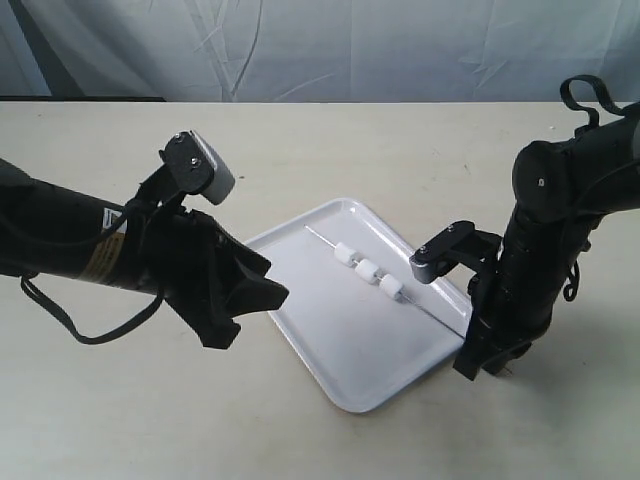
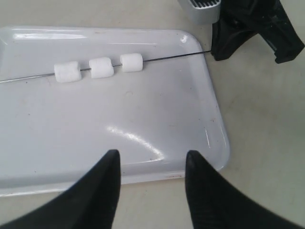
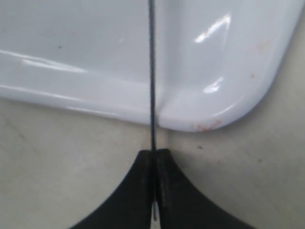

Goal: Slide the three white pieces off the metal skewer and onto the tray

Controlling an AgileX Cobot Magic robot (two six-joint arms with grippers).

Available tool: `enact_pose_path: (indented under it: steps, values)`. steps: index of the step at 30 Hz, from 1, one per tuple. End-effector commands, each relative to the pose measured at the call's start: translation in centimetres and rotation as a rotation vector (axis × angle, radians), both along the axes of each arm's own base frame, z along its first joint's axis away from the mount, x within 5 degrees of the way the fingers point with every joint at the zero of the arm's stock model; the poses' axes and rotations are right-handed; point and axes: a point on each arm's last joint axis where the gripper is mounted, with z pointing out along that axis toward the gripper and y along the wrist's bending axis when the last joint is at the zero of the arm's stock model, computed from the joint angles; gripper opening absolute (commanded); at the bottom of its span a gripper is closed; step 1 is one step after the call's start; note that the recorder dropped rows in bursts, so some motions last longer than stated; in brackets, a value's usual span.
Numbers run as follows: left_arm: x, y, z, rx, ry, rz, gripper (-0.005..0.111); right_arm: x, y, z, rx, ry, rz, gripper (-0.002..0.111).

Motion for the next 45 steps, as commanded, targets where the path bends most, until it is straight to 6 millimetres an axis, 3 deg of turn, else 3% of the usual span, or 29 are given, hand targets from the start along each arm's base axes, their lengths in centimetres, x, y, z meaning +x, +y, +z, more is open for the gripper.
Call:
enact_pose_path:
  steps: [1, 5, 8, 12, 15, 23, 29, 33, 45]
  values:
    - [0.0, -0.3, 0.1, -0.010, 0.002, -0.006, 0.042, 0.0, 0.1, -0.1, 0.001, -0.004, 0.006, -0.001]
    - [0.0, -0.3, 0.1, -0.006, -0.005, -0.008, 0.042, -0.2, 0.0, 0.6, 0.006, -0.011, 0.008, -0.001]
    - [0.0, -0.3, 0.1, -0.018, 0.034, 0.025, 0.042, -0.5, 0.2, 3.7, 0.073, -0.088, -0.022, -0.001]
    - [0.5, -0.4, 0.5, -0.164, 0.298, 0.299, 0.052, -1.6, 0.1, 7.7, 0.151, -0.173, -0.044, -0.001]
    - [1.1, -1.0, 1.6, -0.379, 0.444, 0.452, 0.062, -2.9, 0.0, 9.2, 0.193, -0.169, -0.059, -0.001]
    - [1.9, -1.8, 1.4, -0.571, 0.612, 0.505, 0.062, -6.5, -1.2, 8.7, 0.277, -0.272, -0.104, -0.001]
    - [2.4, -2.7, 0.0, -0.692, 0.750, 0.463, 0.062, -7.5, -1.2, 9.3, 0.318, -0.277, -0.108, -0.001]
    - [2.8, -2.9, 0.2, -0.789, 0.733, 0.426, 0.062, -7.7, -1.2, 9.1, 0.317, -0.242, -0.109, -0.001]
    - [4.1, -3.1, 1.3, -0.832, 0.634, 0.445, 0.062, -8.4, -1.2, 8.4, 0.327, -0.203, -0.103, -0.001]
